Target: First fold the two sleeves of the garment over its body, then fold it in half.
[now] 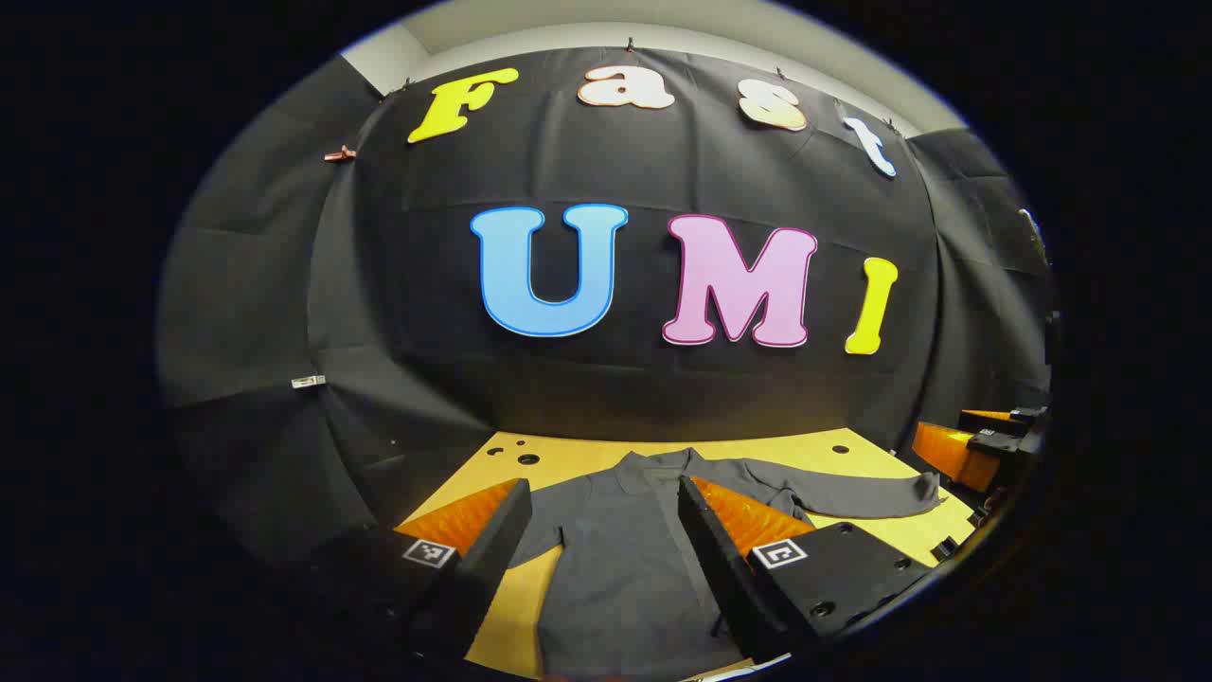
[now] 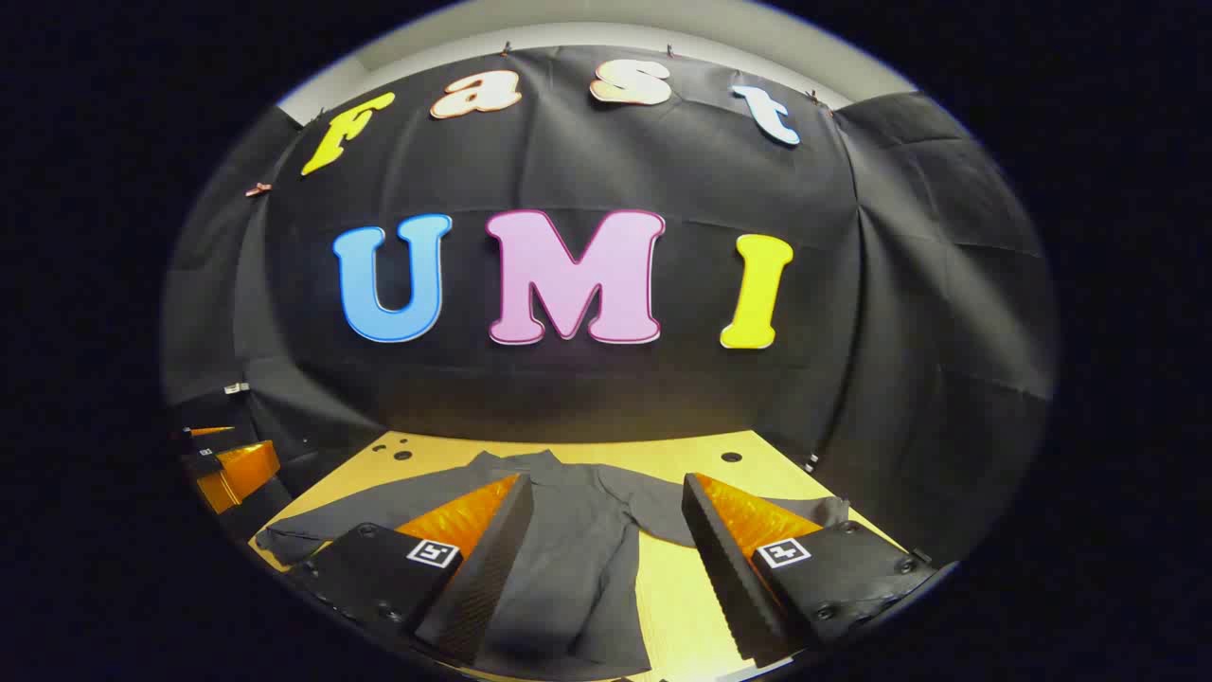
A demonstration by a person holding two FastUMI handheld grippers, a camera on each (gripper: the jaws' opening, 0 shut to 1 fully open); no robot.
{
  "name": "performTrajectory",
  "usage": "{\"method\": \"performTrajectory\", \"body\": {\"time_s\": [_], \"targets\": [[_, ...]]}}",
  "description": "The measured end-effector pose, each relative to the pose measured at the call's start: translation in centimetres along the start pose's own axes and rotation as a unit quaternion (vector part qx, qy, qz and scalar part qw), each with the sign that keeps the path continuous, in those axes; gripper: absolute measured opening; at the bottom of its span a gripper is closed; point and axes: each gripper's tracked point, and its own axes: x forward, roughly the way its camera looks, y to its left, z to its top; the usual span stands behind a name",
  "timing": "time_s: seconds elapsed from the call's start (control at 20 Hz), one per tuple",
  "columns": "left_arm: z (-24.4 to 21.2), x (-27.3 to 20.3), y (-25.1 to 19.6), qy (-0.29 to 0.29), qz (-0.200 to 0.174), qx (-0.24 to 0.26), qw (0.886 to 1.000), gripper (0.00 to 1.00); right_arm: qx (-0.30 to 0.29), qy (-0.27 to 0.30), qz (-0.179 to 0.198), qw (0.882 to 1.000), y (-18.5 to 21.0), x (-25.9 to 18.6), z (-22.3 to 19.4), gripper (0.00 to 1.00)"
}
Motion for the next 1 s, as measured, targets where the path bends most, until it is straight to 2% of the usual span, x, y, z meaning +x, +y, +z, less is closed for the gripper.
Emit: {"method": "performTrajectory", "body": {"time_s": [0.4,0.6,0.65,0.85,1.0], "targets": [[-0.2,2.9,-1.4,0.011,0.004,0.000,1.000,0.98,0.005,0.016,0.005,1.000,-1.0,3.5,-0.6,0.98],[-0.8,4.1,-1.3,0.024,0.013,-0.001,1.000,0.98,0.014,0.010,0.028,0.999,-0.2,5.1,-0.1,0.98],[-0.9,4.5,-1.3,0.029,0.016,-0.002,0.999,0.96,0.012,0.009,0.028,1.000,-0.5,5.8,0.0,0.98],[-0.6,5.8,-1.1,0.023,0.030,-0.007,0.999,0.98,0.018,0.006,0.030,0.999,-1.4,8.4,0.4,0.98],[-0.4,6.8,-0.7,0.016,0.045,-0.005,0.999,0.98,0.041,0.016,0.032,0.999,-2.2,10.2,-0.2,0.98]]}}
